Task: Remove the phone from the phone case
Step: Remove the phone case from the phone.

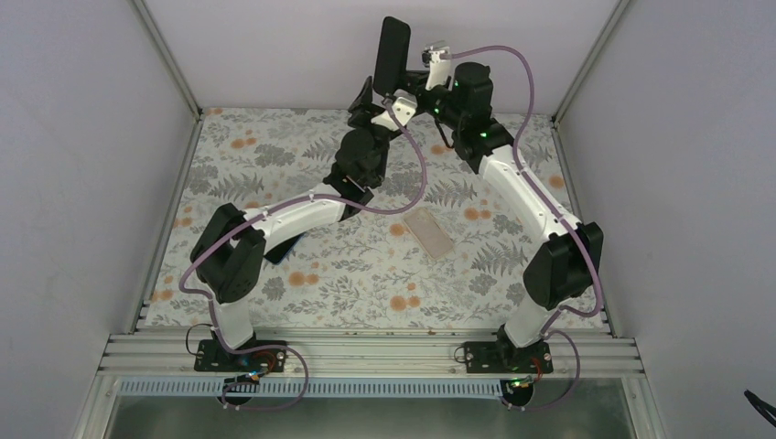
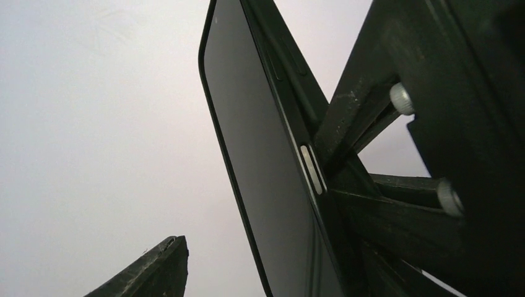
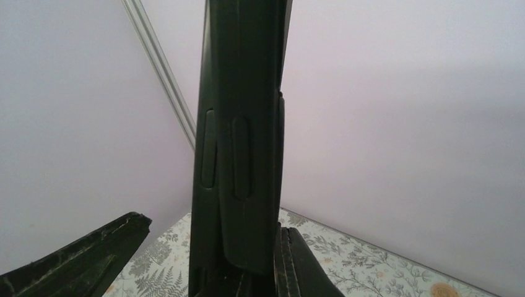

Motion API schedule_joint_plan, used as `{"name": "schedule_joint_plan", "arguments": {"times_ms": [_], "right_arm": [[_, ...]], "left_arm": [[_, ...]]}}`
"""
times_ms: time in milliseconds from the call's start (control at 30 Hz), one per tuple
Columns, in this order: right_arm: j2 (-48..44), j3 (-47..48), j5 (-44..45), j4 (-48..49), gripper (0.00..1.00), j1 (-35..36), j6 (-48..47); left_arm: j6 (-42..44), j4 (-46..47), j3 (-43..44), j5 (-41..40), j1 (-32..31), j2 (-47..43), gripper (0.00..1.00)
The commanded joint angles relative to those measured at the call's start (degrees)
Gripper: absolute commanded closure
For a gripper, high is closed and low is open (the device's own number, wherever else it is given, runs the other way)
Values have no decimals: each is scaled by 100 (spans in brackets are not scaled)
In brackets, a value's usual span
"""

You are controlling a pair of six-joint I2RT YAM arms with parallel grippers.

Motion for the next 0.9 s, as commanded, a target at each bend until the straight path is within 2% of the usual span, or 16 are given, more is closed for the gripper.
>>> {"name": "schedule_joint_plan", "arguments": {"times_ms": [0, 167, 267, 533, 700, 867], "right_arm": [[-176, -184, -1688, -408, 97, 597, 114], [-134, -159, -1855, -400, 97, 670, 97], [-127, -164, -1911, -403, 97, 701, 93], [-176, -326, -1526, -447, 97, 702, -144], [-176, -318, -973, -594, 97, 508, -535], [-178, -225, -65, -747, 97, -18, -1239]], "left_arm": [[-244, 49, 123, -281, 524, -55, 38], [-577, -534, 368, -15, 525, 49, 64], [-516, -515, 514, -113, 525, 172, 76], [-106, 35, 317, -257, 542, 140, 96], [-326, -97, -91, -76, 551, -322, 98], [-765, -801, -449, 292, 571, -1010, 98]]}}
